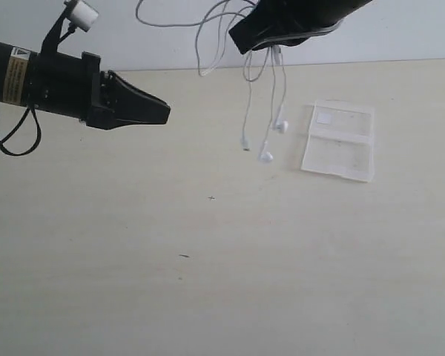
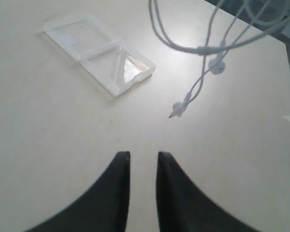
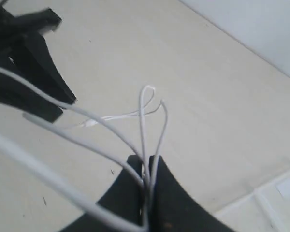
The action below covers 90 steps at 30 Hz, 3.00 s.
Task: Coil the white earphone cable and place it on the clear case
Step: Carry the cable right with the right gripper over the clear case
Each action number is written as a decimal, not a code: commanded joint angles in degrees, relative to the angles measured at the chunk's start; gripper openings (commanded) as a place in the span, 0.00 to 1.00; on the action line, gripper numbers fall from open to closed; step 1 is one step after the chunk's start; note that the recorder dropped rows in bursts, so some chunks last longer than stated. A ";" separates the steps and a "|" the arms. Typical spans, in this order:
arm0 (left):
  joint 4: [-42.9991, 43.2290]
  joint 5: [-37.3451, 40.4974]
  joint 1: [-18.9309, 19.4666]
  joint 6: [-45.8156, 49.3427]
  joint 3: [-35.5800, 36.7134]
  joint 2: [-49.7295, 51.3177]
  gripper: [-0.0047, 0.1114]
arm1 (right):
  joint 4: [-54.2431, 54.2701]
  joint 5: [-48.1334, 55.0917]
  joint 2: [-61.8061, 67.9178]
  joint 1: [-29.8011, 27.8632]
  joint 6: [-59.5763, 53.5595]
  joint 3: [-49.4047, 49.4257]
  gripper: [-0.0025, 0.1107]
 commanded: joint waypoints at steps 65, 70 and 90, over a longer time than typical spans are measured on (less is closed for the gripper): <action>-0.44 -5.78 0.94 6.51 4.22 -7.44 0.20 | -19.27 28.61 5.35 -11.26 4.41 -16.93 0.02; -0.44 -6.31 0.94 6.88 4.22 -7.44 0.04 | -15.55 28.61 5.22 -11.26 3.01 -19.77 0.02; -0.44 -6.18 0.94 9.07 5.75 -7.44 0.04 | -15.28 24.12 7.42 -18.02 4.02 -22.85 0.02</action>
